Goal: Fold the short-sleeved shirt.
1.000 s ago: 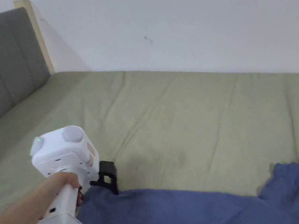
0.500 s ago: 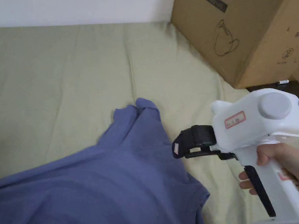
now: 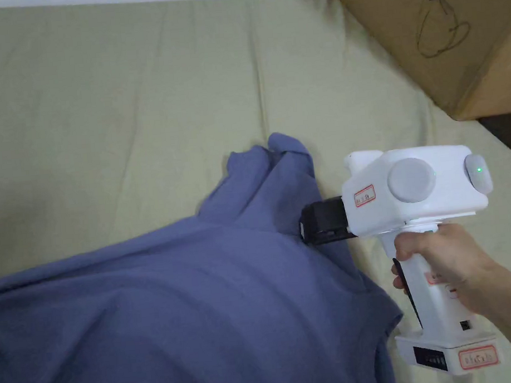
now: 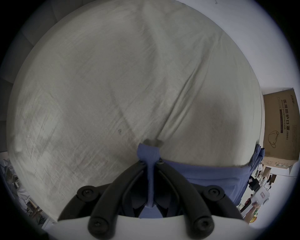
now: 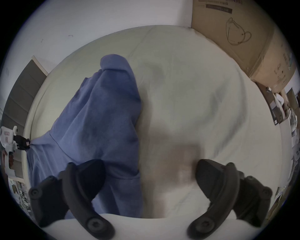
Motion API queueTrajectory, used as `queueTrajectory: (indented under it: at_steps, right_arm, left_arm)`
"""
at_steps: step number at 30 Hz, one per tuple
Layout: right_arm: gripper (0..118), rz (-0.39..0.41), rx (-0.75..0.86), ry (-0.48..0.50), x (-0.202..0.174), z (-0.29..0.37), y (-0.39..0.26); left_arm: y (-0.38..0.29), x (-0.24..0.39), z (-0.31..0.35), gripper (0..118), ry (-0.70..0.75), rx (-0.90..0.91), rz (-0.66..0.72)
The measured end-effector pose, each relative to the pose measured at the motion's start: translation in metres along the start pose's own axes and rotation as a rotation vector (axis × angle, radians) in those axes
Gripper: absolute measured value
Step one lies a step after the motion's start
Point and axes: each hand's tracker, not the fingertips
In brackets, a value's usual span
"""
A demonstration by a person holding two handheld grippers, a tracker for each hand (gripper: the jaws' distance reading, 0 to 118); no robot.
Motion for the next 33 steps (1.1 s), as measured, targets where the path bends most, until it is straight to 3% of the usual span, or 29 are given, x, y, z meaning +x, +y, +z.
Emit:
queueTrajectory:
  at_steps: [3,6,8,13,18,23,28,33]
  right_arm:
    - [78,0.038,0.048,0.022,-0.010,0.016,-0.010]
    - [25,0.093,0.048,0.007,-0.026,0.018,-0.020]
    - [8,0.074,0.059,0.006,-0.028,0.018,-0.017]
    - [7,-0.055,0.100,0.081,-0.012,0.036,-0.014]
    - [6,-0.060,0.174,0.131,-0.008,0.078,-0.004]
    - [6,-0.074,0.275,0.150,-0.013,0.133,0.032]
    - [6,-0.022,0.403,0.117,-0.023,0.187,0.083]
    - [6,-0.067,0.544,0.109,-0.025,0.239,0.150]
  left_arm:
    - [-0.003,0.000,0.000,3,0.003,0.009,-0.005]
    - [-0.007,-0.001,0.000,3,0.000,0.021,0.003]
    - [-0.008,-0.003,0.001,4,-0.007,0.031,0.019]
    - [-0.018,-0.006,0.007,3,-0.033,0.066,0.031]
    - [-0.028,-0.004,0.031,4,-0.086,0.109,0.056]
    - [-0.020,0.004,0.089,3,-0.325,0.185,0.144]
    - [0.009,0.039,0.171,4,-0.347,0.344,0.056]
    - [0.037,0.072,0.255,4,-0.385,0.530,0.032]
